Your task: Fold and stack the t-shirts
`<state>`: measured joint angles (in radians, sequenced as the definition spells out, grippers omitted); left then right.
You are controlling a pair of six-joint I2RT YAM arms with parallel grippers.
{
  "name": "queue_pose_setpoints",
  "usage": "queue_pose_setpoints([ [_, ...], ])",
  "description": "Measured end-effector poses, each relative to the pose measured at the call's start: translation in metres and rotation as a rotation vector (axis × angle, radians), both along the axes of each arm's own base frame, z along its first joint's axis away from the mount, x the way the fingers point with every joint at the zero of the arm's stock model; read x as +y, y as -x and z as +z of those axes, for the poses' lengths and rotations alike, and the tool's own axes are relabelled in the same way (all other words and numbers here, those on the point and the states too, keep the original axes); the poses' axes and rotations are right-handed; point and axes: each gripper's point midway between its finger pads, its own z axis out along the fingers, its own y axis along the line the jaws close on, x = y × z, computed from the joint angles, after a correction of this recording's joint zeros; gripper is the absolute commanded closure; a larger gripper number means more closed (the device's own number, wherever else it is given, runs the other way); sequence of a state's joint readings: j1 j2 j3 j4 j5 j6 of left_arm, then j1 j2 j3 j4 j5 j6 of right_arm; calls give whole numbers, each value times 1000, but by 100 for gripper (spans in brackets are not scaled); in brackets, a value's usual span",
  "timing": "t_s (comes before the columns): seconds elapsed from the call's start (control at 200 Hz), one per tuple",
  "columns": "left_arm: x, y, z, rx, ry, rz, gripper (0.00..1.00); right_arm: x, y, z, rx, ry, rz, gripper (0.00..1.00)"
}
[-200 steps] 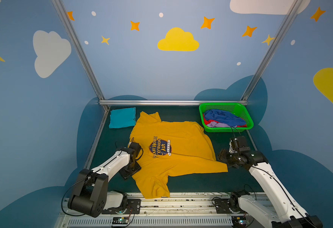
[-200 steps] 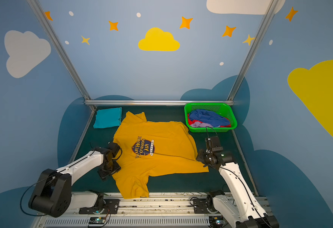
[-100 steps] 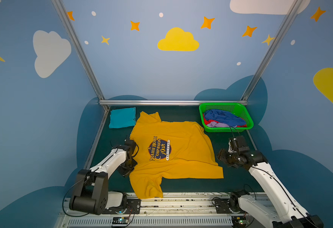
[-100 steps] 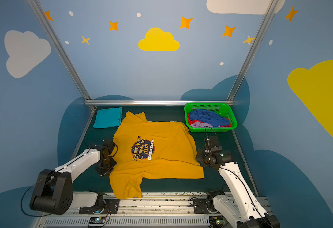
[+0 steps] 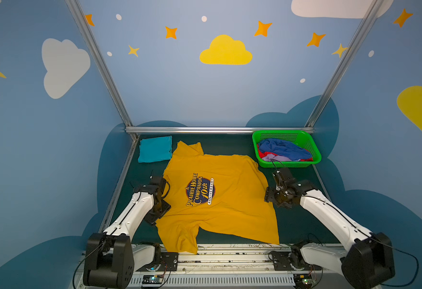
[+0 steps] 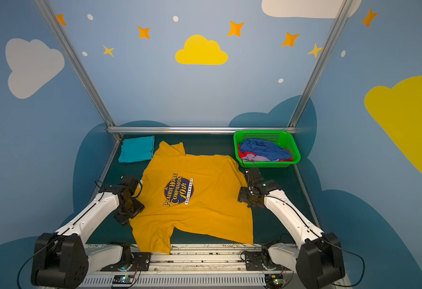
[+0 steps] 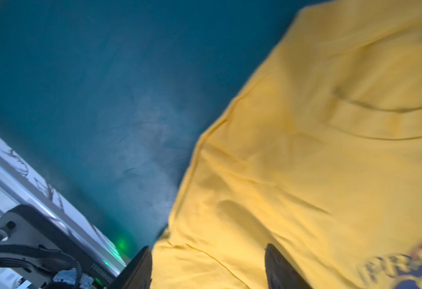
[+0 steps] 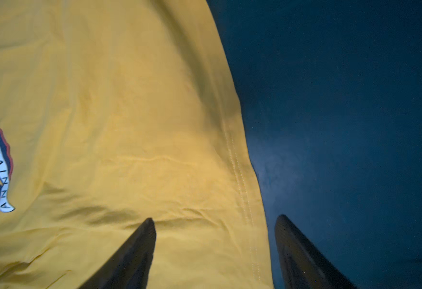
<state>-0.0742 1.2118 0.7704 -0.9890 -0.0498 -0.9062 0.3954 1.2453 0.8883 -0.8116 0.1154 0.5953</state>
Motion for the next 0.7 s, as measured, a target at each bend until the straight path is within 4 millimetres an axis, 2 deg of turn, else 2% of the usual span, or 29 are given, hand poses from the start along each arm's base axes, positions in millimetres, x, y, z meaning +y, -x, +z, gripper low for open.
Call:
queue_pose_setpoints([
  [0.055,-2,-17,14,-59,4,-12,31,4,-13,0,-1,15,15,38],
  [0.08,-3,-25,21,-86,5,-16,34,6,-19,-1,-1,20,19,52],
  [0.115,-4,-36,31,-124,6,-22,37,8,-28,0,2,30,25,76],
  [0.12,-4,-36,31,-124,6,-22,37,8,-28,0,2,30,25,76],
  [0.14,-6,-43,37,-144,6,-33,38,11,-35,0,4,37,30,90],
  [0.165,-8,-51,43,-163,4,-41,39,14,-44,1,8,46,37,100],
  [0.24,-16,-79,58,-207,-4,-82,41,23,-70,1,12,62,50,100],
  [0.376,-32,-132,61,-220,-28,-148,26,43,-112,-1,16,89,90,99],
  [0.416,-36,-150,57,-212,-41,-165,24,49,-121,-2,14,98,103,88],
  [0.451,-38,-160,53,-206,-51,-176,24,53,-127,-3,13,105,114,85],
  [0.586,-45,-202,33,-170,-79,-203,24,67,-158,-8,10,134,140,83],
  [0.701,-48,-219,13,-135,-92,-219,23,68,-185,-19,17,156,134,83],
])
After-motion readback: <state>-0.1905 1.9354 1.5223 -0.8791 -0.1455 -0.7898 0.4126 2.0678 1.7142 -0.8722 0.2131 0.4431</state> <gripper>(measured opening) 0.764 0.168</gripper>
